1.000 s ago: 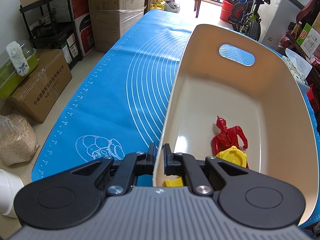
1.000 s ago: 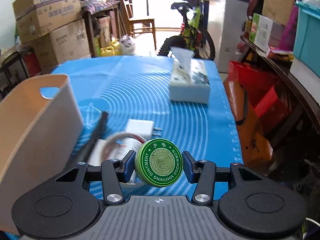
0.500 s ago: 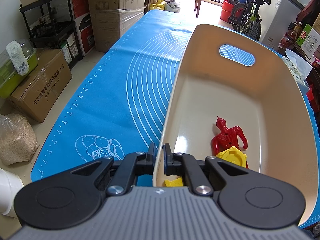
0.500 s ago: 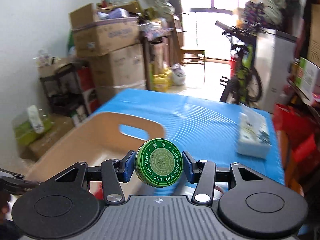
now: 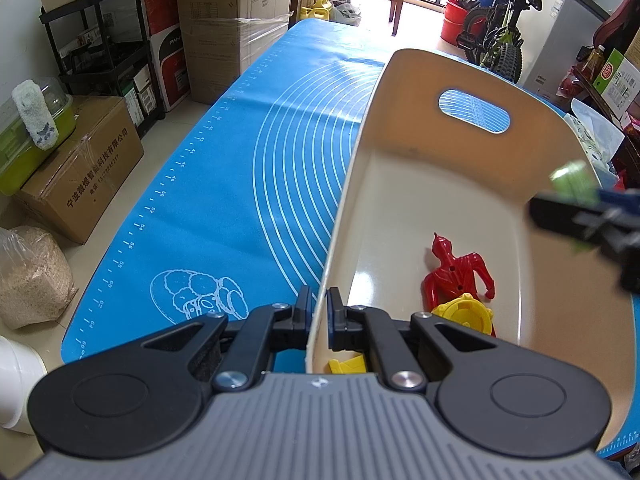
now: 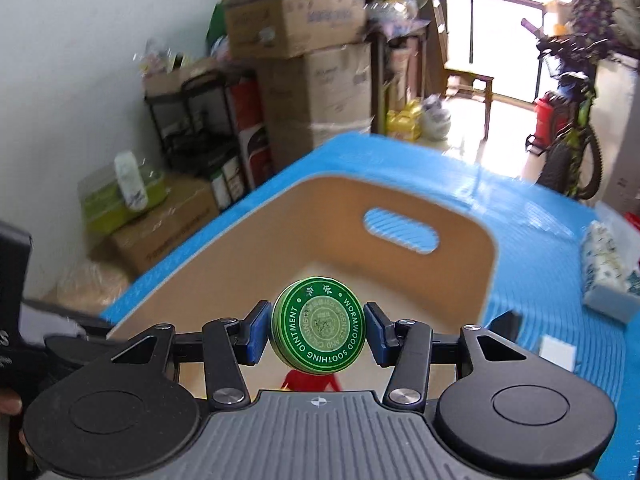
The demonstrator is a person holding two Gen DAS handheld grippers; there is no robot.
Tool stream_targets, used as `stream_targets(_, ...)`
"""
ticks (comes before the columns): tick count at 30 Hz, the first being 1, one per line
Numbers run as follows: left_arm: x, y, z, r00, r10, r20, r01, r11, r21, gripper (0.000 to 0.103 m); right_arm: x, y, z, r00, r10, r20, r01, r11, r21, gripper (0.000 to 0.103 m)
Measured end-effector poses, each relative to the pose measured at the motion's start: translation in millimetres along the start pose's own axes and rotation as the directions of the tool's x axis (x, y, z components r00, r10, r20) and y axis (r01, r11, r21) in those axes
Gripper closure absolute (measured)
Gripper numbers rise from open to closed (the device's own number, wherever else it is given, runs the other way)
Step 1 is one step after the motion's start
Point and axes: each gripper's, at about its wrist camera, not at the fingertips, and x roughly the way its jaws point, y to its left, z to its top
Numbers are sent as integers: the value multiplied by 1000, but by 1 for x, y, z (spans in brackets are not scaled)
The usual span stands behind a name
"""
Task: Organize rigid objects
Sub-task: 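Carry the green tin into the basket and open the right tool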
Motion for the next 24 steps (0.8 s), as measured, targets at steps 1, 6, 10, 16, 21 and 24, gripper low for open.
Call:
stream_targets(1, 0, 0, 0, 1000, 1, 0, -1, 1000, -1, 94, 5, 4, -2, 1000, 1, -18, -1, 1000, -8, 48)
stream_targets(6, 1, 0, 1, 1000, 0, -1, 0, 1000, -3, 94, 26, 16, -11, 993, 17, -120, -21, 999, -28, 48)
stream_targets(10, 1, 0, 1, 1000, 0, -1, 0, 1000, -4, 94, 41, 26, -19, 979, -11, -202, -4, 997, -76, 48)
stream_targets(16, 1, 0, 0, 1000, 0, 3, 0, 1000, -4, 94, 51, 29, -24, 958, -7, -286, -15, 997, -73, 48)
stream_targets(21, 0, 1, 0, 1000, -3, 3, 3, 1000, -7, 94, 52, 29, -26, 949, -20, -314, -5, 997, -79, 46)
stream_targets(24, 0, 0, 0, 1000, -2, 3, 2, 1000, -7, 94, 51, 26, -24, 950, -17, -313, -3, 998, -62, 38)
